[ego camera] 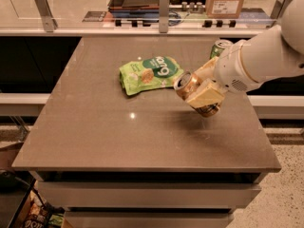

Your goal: Knock orange can over

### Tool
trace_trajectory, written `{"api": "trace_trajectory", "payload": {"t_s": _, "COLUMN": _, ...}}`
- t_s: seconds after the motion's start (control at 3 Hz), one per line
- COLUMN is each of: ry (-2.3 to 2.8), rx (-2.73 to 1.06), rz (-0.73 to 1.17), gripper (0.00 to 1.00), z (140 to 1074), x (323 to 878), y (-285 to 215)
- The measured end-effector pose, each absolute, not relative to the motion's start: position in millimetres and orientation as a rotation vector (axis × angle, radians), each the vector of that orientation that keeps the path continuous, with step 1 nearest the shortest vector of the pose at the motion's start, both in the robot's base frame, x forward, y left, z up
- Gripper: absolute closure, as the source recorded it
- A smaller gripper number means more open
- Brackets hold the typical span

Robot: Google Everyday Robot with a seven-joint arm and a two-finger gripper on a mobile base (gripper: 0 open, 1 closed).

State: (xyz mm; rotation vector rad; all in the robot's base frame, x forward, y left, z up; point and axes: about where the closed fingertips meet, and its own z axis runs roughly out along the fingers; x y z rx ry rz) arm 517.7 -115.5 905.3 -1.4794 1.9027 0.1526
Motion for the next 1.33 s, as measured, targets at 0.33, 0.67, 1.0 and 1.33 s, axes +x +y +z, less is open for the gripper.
{"api": "trace_trajectory", "payload": {"t_s": 0.33, "ry": 1.95, "rx": -1.501, "rz": 0.097, "gripper": 1.0, "z": 894.4, "x": 515.2, "y": -120.2}}
{"api": "trace_trajectory", "payload": {"t_s": 0.67, "ry": 2.017, "rx": -1.564, "rz": 0.011, "gripper": 1.0, "z": 880.3, "x": 509.5, "y": -120.0}}
{"api": "trace_trajectory", "payload": {"t_s": 1.0, "ry": 2.075, "rx": -1.646, "rz": -0.104, "gripper": 1.0, "z": 867.4, "x": 504.7, "y": -120.7}}
{"api": "trace_trajectory", "payload": {"t_s": 1.33, "ry": 2.116, "rx": -1.714, "rz": -0.19, "gripper": 1.0, "z": 857.2, "x": 499.4, "y": -119.9}}
